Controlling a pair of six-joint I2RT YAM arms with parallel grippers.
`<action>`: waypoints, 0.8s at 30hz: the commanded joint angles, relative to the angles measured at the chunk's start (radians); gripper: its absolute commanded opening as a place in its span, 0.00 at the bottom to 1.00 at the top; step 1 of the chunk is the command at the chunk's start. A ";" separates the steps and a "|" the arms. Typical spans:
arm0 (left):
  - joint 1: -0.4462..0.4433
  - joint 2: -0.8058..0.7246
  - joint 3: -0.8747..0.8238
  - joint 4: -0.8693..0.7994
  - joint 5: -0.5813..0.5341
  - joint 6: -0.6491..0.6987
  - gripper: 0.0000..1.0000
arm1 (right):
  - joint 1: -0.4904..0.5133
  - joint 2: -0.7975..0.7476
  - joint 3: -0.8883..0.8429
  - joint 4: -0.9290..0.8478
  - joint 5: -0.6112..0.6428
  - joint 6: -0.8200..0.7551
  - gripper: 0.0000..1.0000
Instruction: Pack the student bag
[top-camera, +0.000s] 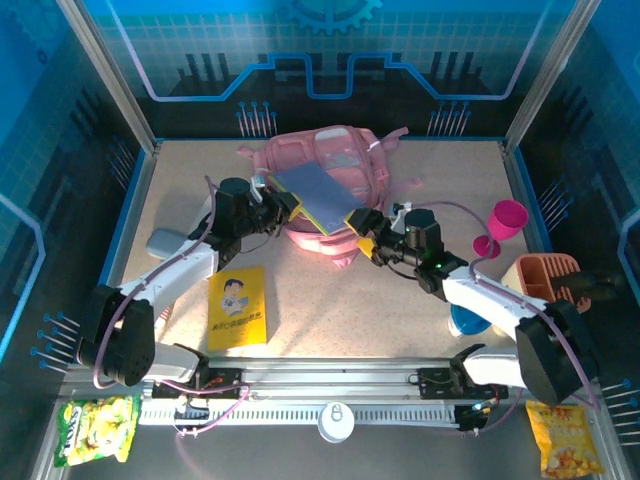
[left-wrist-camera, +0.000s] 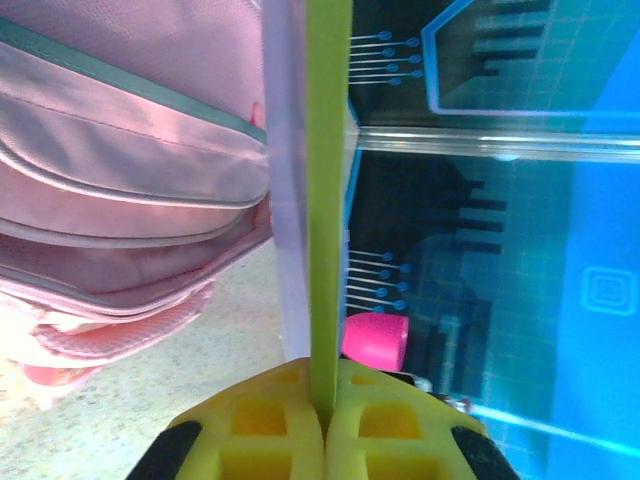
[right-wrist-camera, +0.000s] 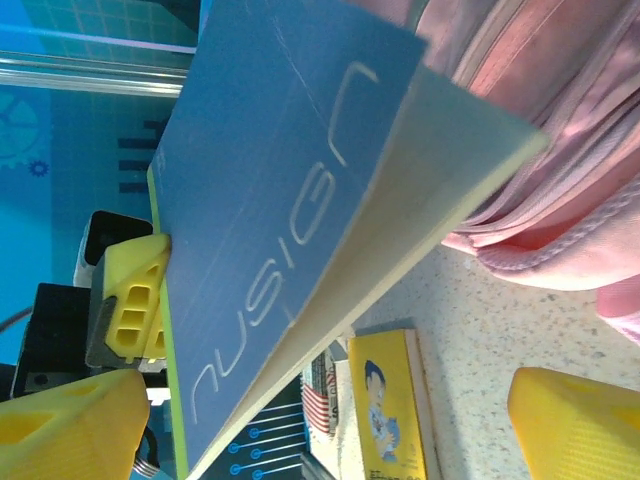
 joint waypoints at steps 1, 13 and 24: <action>0.006 0.000 -0.018 0.159 0.001 -0.084 0.00 | 0.021 0.041 0.057 0.131 0.021 0.061 0.93; 0.004 0.017 -0.021 0.186 0.015 -0.104 0.00 | 0.043 0.116 0.067 0.267 0.118 0.095 0.72; 0.003 -0.003 -0.045 0.124 -0.003 -0.014 0.08 | 0.026 0.140 0.072 0.326 0.145 0.011 0.23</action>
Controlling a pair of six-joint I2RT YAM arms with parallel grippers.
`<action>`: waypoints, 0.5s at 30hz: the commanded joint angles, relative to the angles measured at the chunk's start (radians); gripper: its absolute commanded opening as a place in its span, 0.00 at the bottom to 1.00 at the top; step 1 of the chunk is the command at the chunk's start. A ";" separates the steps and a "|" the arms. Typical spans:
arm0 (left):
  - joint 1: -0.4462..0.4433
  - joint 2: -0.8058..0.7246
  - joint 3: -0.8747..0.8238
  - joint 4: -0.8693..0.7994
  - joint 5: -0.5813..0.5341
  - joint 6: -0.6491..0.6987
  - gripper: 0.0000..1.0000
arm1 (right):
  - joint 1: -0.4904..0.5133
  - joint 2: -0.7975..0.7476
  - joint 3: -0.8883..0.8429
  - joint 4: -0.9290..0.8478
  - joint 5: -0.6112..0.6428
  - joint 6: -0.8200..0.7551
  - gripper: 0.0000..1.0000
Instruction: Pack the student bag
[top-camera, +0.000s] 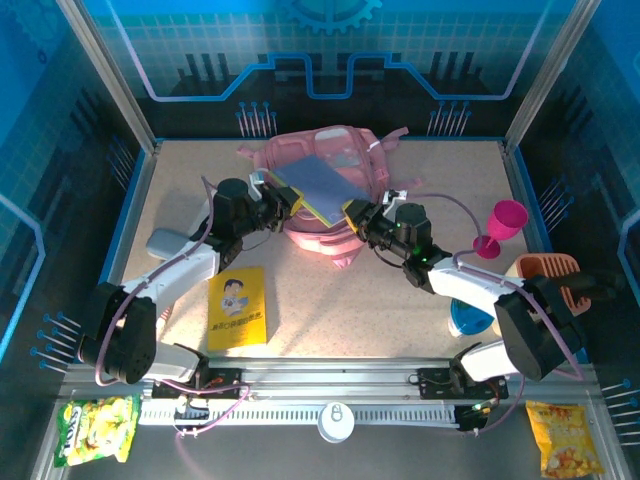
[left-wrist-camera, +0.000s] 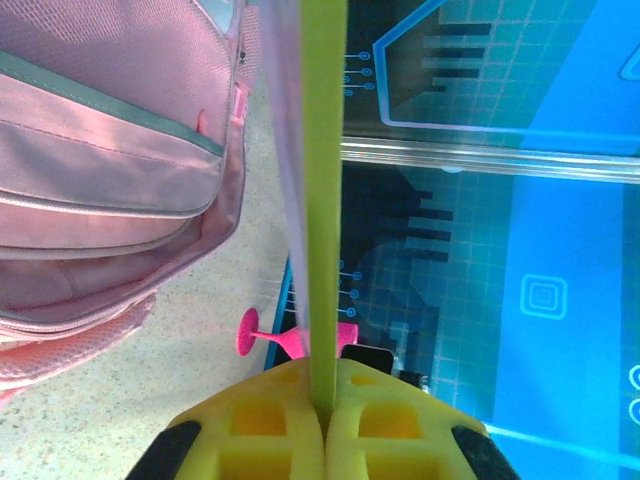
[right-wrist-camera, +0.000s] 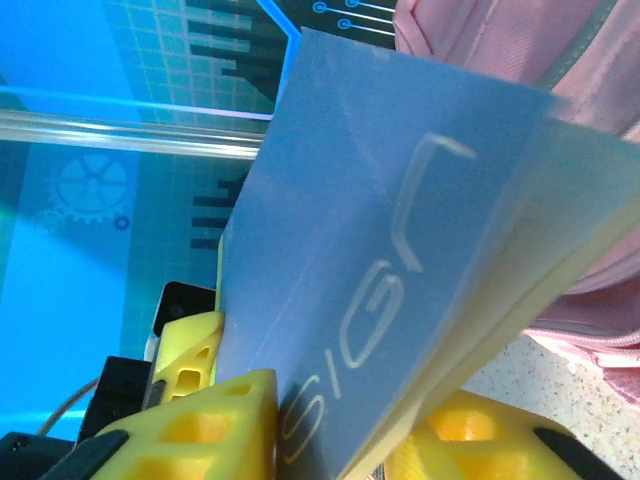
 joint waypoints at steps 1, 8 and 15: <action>0.000 -0.023 -0.029 -0.010 -0.017 0.081 0.16 | -0.009 0.009 0.030 0.070 0.005 -0.063 0.19; -0.019 -0.079 -0.046 -0.219 -0.133 0.331 0.65 | -0.060 -0.100 0.015 -0.055 0.018 -0.259 0.04; -0.117 0.002 0.133 -0.496 -0.320 0.720 0.94 | -0.182 -0.308 -0.042 -0.279 0.048 -0.404 0.02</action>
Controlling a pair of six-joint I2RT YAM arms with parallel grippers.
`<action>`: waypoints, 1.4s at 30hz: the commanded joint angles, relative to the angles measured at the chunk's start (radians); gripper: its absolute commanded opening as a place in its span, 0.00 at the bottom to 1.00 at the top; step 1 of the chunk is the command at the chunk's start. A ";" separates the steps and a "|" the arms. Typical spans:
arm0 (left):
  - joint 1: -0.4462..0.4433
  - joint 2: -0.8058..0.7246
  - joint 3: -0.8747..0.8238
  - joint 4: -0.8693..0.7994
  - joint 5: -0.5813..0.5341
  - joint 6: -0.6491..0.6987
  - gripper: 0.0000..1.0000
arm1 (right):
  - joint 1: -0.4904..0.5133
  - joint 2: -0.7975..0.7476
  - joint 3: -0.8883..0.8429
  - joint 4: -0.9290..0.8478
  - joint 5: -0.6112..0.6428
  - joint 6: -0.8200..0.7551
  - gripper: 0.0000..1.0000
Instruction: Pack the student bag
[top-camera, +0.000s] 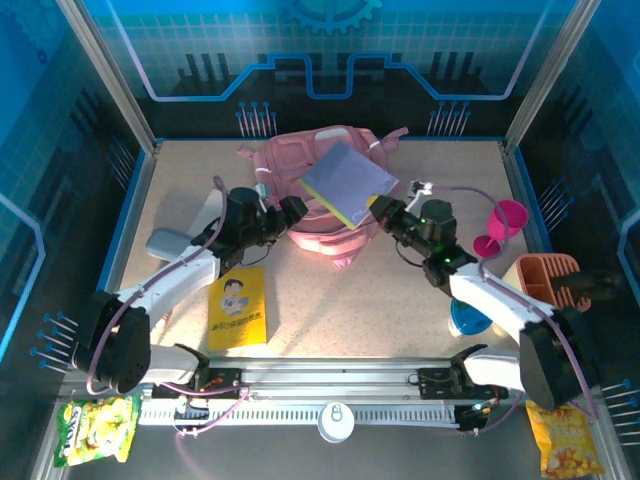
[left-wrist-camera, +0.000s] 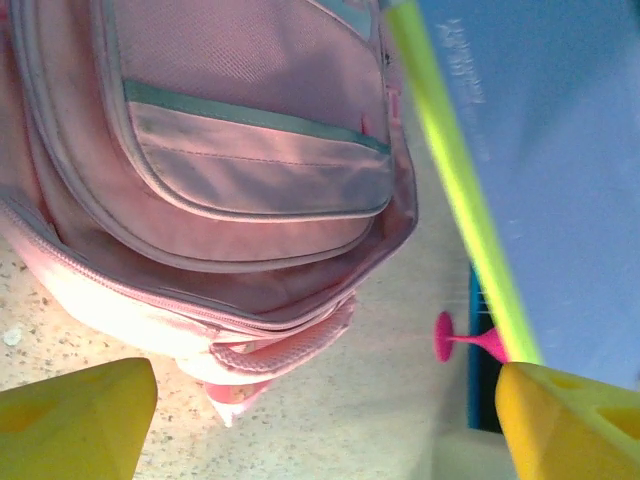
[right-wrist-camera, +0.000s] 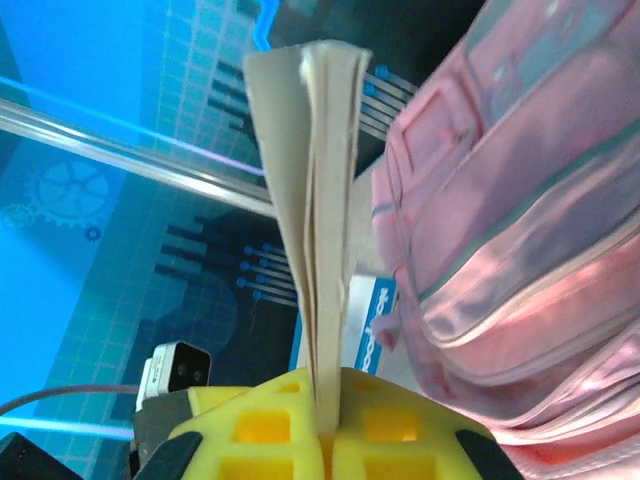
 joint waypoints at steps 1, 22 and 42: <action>-0.045 0.062 0.120 -0.147 -0.098 0.294 0.96 | -0.058 -0.125 -0.022 -0.135 0.042 -0.133 0.02; -0.179 0.743 0.838 -0.603 -0.412 1.032 0.90 | -0.291 -0.478 -0.036 -0.649 0.079 -0.272 0.04; -0.223 0.895 1.060 -0.683 -0.551 1.194 0.34 | -0.304 -0.433 0.042 -0.688 0.051 -0.299 0.05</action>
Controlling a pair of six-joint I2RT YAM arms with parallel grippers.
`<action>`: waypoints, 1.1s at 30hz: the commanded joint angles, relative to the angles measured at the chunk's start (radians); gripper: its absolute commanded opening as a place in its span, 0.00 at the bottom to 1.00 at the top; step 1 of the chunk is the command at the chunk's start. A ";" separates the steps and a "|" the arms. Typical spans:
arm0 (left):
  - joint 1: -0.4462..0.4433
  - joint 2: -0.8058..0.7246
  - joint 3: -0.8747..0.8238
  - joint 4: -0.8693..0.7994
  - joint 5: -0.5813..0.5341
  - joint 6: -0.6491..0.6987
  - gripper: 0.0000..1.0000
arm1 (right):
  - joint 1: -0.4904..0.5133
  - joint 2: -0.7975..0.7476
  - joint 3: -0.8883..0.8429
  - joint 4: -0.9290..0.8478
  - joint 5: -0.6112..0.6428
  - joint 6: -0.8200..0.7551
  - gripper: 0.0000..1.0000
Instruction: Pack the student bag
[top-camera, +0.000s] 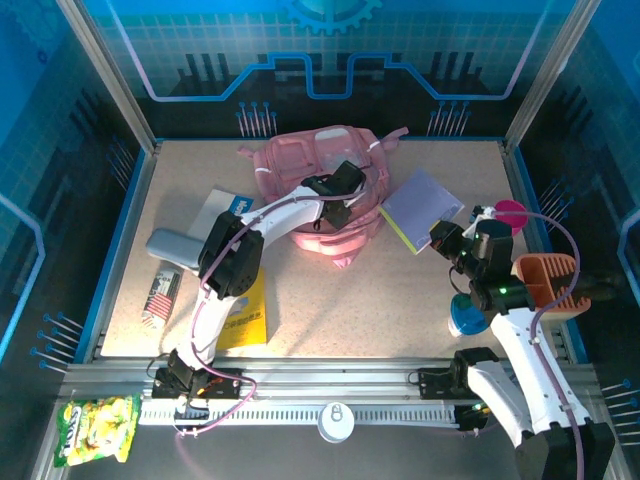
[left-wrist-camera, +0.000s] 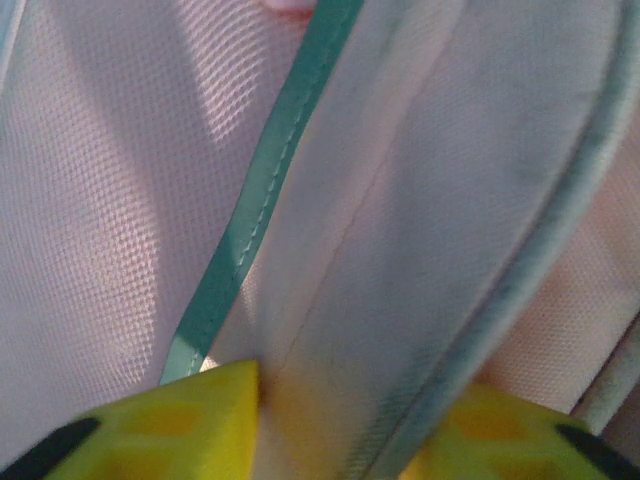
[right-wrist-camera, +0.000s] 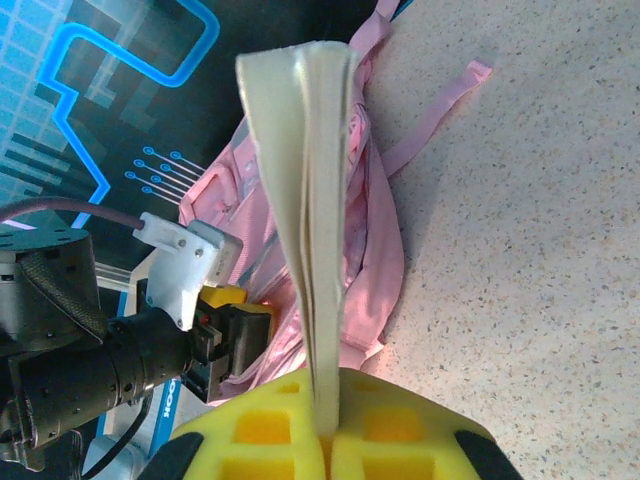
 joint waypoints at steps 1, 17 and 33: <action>0.001 -0.001 0.052 -0.020 -0.015 0.017 0.32 | -0.013 -0.005 0.063 -0.010 -0.007 -0.036 0.05; 0.000 -0.251 -0.043 0.213 -0.096 -0.034 0.05 | -0.013 -0.129 0.094 -0.129 -0.010 -0.006 0.06; 0.000 -0.328 -0.028 0.312 -0.018 -0.135 0.00 | 0.185 0.074 -0.016 0.203 -0.041 0.296 0.06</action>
